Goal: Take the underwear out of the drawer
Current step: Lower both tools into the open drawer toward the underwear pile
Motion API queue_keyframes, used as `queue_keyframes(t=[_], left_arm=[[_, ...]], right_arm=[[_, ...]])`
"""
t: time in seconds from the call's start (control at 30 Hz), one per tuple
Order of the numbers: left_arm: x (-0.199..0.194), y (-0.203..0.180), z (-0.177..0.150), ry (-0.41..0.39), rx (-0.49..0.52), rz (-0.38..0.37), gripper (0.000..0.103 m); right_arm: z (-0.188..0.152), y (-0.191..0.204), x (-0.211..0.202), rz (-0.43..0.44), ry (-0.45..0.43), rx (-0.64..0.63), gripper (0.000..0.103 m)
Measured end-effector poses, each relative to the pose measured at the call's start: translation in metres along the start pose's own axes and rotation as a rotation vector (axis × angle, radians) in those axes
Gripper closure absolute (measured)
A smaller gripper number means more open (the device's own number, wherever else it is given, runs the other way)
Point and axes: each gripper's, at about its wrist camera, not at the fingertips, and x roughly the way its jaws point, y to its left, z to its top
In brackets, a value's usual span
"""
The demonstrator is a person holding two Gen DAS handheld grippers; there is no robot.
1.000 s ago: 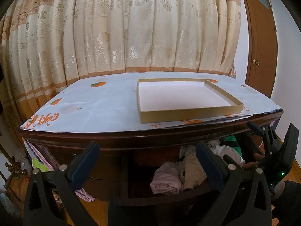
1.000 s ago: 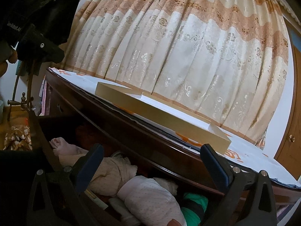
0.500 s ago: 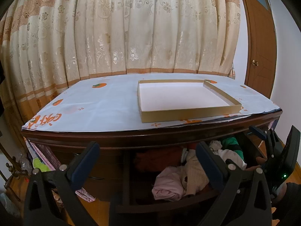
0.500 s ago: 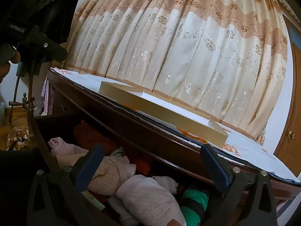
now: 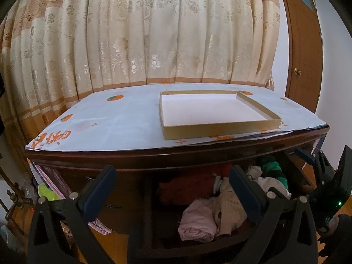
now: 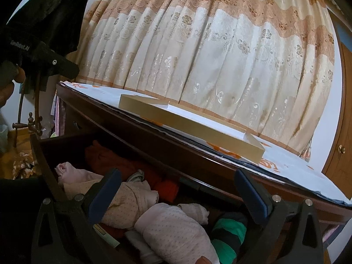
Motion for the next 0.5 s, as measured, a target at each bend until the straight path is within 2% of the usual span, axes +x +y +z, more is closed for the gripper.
queue_keyframes(t=[0.5], left_arm=[[0.0002,-0.0019,0.0003,0.002,-0.001,-0.001,0.000]], right_arm=[[0.0003,0.0026,-0.0064,0.017,0.031,0.010,0.000]])
